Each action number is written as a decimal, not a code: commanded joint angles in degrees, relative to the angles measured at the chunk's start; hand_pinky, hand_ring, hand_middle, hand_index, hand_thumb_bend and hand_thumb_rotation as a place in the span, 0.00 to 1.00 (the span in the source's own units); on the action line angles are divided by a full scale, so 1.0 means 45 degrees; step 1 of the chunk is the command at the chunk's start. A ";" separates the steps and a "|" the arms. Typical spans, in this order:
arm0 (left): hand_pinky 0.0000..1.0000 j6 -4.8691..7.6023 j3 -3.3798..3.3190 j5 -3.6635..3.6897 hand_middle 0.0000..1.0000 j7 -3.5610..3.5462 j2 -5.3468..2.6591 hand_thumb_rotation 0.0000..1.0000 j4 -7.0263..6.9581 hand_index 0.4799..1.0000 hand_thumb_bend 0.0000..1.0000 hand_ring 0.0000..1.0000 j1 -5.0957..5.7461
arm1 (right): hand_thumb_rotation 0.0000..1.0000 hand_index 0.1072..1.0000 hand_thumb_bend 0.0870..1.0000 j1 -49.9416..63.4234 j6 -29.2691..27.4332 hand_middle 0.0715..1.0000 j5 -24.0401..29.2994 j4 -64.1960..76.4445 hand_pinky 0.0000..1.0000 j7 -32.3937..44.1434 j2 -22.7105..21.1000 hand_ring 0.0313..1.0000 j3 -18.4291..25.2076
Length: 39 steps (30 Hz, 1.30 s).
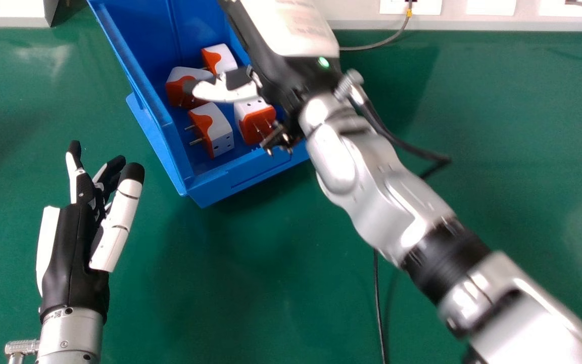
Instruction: Pick all objects and put in blue box
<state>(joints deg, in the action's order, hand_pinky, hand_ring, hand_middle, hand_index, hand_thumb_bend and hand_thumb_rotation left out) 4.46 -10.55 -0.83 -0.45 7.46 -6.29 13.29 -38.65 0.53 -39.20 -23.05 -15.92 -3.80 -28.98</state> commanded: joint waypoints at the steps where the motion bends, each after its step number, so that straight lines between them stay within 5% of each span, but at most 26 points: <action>1: 0.85 0.0485 -0.0179 0.0178 0.91 -0.0122 0.0198 0.79 0.0036 0.91 0.59 0.92 -0.0263 | 0.28 0.95 0.33 0.2110 -0.0263 1.00 -0.0326 0.4082 0.81 0.0271 -0.1061 0.97 0.0603; 7: 0.85 0.0580 -0.0271 0.0258 0.91 -0.0202 0.0250 0.79 0.0171 0.91 0.58 0.92 -0.0295 | 0.32 0.95 0.32 0.5667 -0.1930 1.00 0.0535 0.7210 0.81 -0.0257 -0.2418 0.97 0.1651; 13: 0.86 0.0736 -0.0430 0.0405 0.92 -0.0332 0.0284 0.79 0.0490 0.91 0.58 0.93 -0.0402 | 0.44 0.95 0.31 0.8199 -0.3933 1.00 0.2366 0.7336 0.82 -0.0730 -0.2230 0.97 0.3159; 18: 0.87 0.0983 -0.0520 0.0439 0.92 -0.0397 0.0270 0.79 0.0866 0.91 0.59 0.93 -0.0550 | 0.51 0.96 0.29 0.9512 -0.4099 1.00 0.2550 0.6713 0.84 -0.0851 -0.2111 0.98 0.3990; 25: 0.88 0.1151 -0.0632 0.0445 0.92 -0.0337 0.0255 0.79 0.1169 0.91 0.59 0.93 -0.0611 | 0.77 0.98 0.27 0.9642 -0.4217 1.00 0.4153 0.4395 0.91 0.0058 -0.1795 1.00 0.4615; 31: 0.88 0.1333 -0.0759 0.0554 0.91 -0.0414 0.0256 0.79 0.1287 0.89 0.60 0.93 -0.0481 | 0.96 1.00 0.35 0.9360 -0.2219 1.00 0.8100 0.4817 0.98 0.3297 -0.1718 1.00 0.5718; 36: 0.88 0.1438 -0.0806 0.0486 0.91 -0.0446 0.0278 0.79 0.1136 0.89 0.61 0.92 -0.0203 | 0.99 1.00 0.37 0.9627 0.0645 1.00 1.0753 0.6342 1.00 0.5569 -0.2095 1.00 0.6525; 39: 0.87 0.1540 -0.0881 0.0534 0.91 -0.0525 0.0316 0.79 0.0958 0.89 0.61 0.92 0.0117 | 1.00 1.00 0.36 0.9939 0.1689 1.00 1.1396 0.7030 1.00 0.6175 -0.2175 1.00 0.6804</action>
<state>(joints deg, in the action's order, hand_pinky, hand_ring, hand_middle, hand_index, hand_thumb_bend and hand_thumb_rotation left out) 9.82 -13.95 1.14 -2.58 8.17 -0.39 12.89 5.50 6.68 10.45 5.80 10.84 -12.88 0.43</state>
